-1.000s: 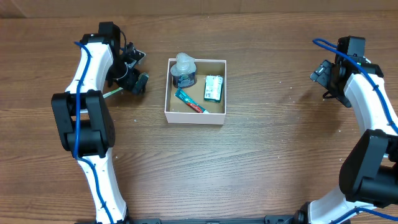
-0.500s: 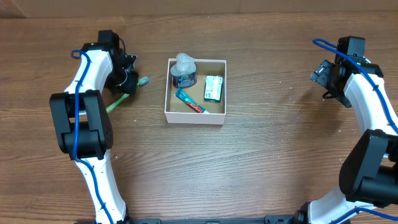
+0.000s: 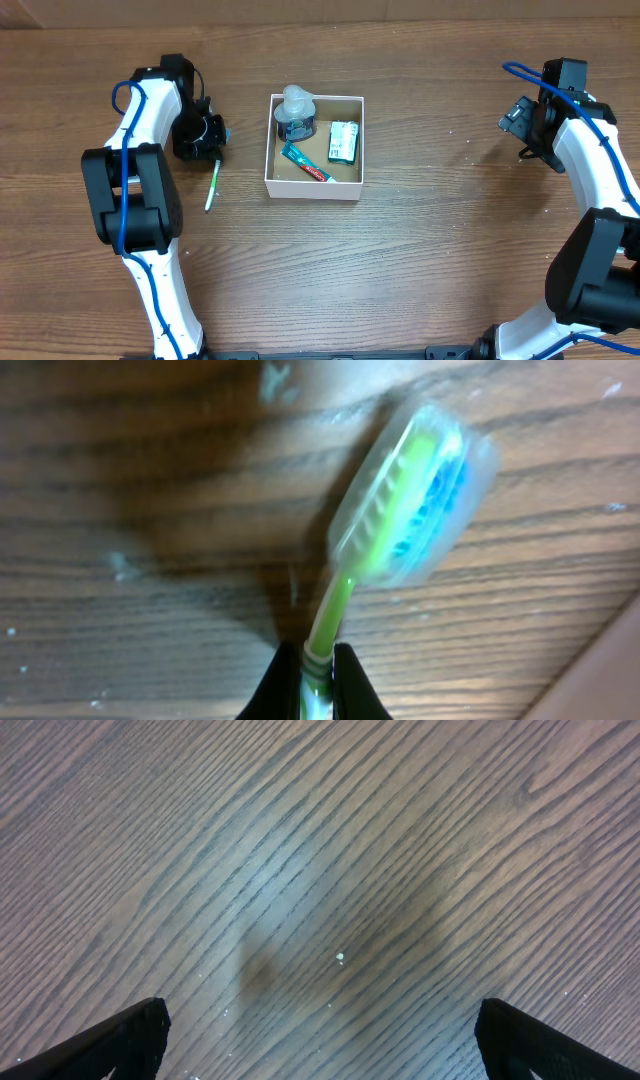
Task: Pack container
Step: 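Move the left gripper to the green toothbrush and grasp it, then place the toothbrush into the box with the left gripper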
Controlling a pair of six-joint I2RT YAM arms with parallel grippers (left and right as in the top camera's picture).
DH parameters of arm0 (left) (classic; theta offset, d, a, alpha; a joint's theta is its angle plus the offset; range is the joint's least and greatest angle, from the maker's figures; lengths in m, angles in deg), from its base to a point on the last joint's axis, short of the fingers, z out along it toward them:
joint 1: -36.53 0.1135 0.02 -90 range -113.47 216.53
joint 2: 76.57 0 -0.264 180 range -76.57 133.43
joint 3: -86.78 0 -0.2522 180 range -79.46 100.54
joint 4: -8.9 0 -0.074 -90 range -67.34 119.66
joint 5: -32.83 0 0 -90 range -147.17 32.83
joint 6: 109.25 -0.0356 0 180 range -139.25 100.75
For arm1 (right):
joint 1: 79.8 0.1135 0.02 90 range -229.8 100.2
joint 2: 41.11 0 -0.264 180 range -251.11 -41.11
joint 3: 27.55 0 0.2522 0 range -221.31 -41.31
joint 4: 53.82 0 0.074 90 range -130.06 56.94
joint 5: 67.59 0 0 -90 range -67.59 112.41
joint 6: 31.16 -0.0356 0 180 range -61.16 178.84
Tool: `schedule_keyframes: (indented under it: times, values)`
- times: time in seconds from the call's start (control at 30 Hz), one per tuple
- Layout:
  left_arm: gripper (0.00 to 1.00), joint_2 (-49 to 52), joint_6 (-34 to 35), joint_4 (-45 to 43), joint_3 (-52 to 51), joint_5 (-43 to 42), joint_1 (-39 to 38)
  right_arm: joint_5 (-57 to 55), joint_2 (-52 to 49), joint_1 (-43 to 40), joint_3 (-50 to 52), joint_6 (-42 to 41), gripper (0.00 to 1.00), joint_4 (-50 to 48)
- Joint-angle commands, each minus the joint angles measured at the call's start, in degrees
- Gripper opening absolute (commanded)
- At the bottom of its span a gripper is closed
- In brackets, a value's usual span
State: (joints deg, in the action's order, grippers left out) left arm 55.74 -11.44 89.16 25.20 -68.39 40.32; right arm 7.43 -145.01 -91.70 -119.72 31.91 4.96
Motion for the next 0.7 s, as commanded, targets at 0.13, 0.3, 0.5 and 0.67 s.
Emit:
schedule_keyframes:
  times: [0.13,0.3,0.5,0.67]
  values:
    - [0.04,1.07,-2.51,15.5,25.94,-2.34,-0.02,-0.22,-0.04,-0.07,-0.79,0.11,1.0,-0.17]
    - [0.04,1.05,-10.71,28.02,45.31,-4.98,-2.14,-0.22,-0.04,-0.07,-0.79,0.11,1.0,-0.17]
    - [0.04,-4.92,-22.4,30.29,52.33,-5.33,-15.32,-0.22,-0.04,-0.07,-0.79,0.11,1.0,-0.15]
    - [0.04,-5.84,-29.86,30.32,51.58,-2.84,-25.38,-0.22,-0.04,-0.07,-0.79,0.11,1.0,-0.15]
